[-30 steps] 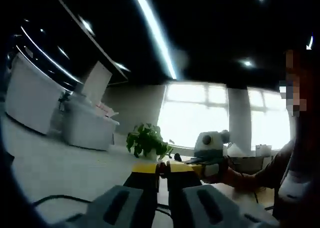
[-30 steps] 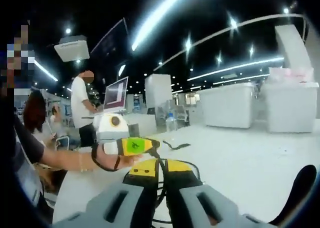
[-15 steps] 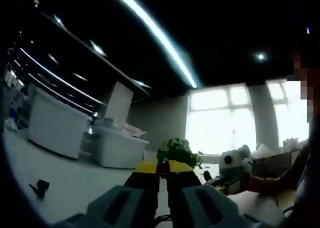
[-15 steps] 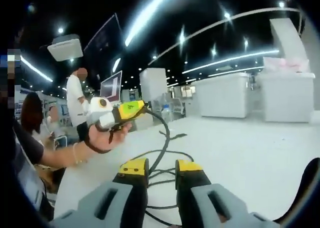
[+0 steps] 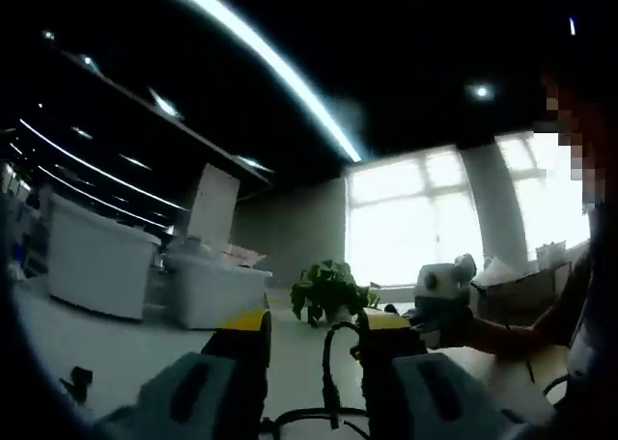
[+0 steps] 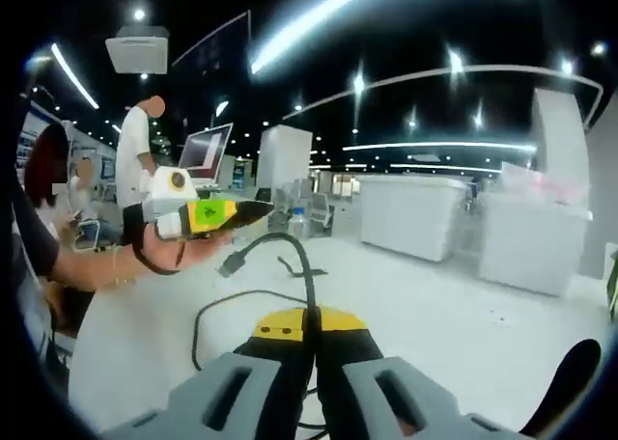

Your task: Coil the Type-C to USB data cable on the desktop and secure it with Velcro straps.

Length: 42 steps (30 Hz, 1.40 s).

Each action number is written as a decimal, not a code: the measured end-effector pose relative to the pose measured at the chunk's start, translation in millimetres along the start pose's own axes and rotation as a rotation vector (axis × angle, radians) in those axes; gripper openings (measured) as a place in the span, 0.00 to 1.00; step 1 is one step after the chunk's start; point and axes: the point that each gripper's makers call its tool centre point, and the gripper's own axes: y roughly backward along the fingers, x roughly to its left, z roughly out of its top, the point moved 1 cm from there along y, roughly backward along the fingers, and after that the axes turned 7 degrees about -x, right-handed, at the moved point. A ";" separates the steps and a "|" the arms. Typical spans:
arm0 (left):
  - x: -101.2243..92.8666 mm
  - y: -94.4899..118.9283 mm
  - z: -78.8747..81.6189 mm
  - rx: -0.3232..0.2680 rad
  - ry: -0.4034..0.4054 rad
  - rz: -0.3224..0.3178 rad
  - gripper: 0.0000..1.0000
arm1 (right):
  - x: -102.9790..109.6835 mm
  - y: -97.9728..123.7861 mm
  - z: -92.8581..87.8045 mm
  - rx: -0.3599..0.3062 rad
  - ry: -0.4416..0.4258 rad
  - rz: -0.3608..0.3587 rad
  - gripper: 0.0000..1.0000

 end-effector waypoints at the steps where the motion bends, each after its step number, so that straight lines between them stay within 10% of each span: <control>1: -4.9 -2.1 -3.4 0.006 -0.006 -0.021 0.50 | 1.4 -0.3 -2.7 0.011 0.011 0.003 0.02; 5: -19.8 -4.5 -31.2 0.113 -0.108 -0.067 0.51 | 13.8 -3.5 -10.4 0.021 -0.036 0.047 0.02; 9: -18.4 -3.1 -33.6 0.095 -0.128 -0.041 0.24 | 21.9 -2.8 -12.3 0.024 -0.003 0.072 0.02; 19: -21.3 -0.6 -27.7 0.082 -0.053 -0.080 0.04 | 32.1 -3.3 -9.3 -0.012 -0.054 0.122 0.03; 23: -12.8 1.9 -19.5 0.066 -0.070 -0.047 0.04 | 31.1 0.8 24.1 -0.228 -0.067 0.142 0.08; 27: -7.3 4.8 -14.4 0.060 -0.037 -0.029 0.04 | -0.5 11.6 42.5 -0.310 -0.196 0.053 0.11; 34: -24.3 2.0 21.7 -0.049 -0.026 -0.069 0.04 | -15.0 -9.1 -40.9 -0.005 -0.070 -0.010 0.18; 42: -30.9 0.4 66.6 -0.156 -0.018 -0.092 0.04 | 18.1 -25.4 -66.6 0.084 -0.120 0.127 0.17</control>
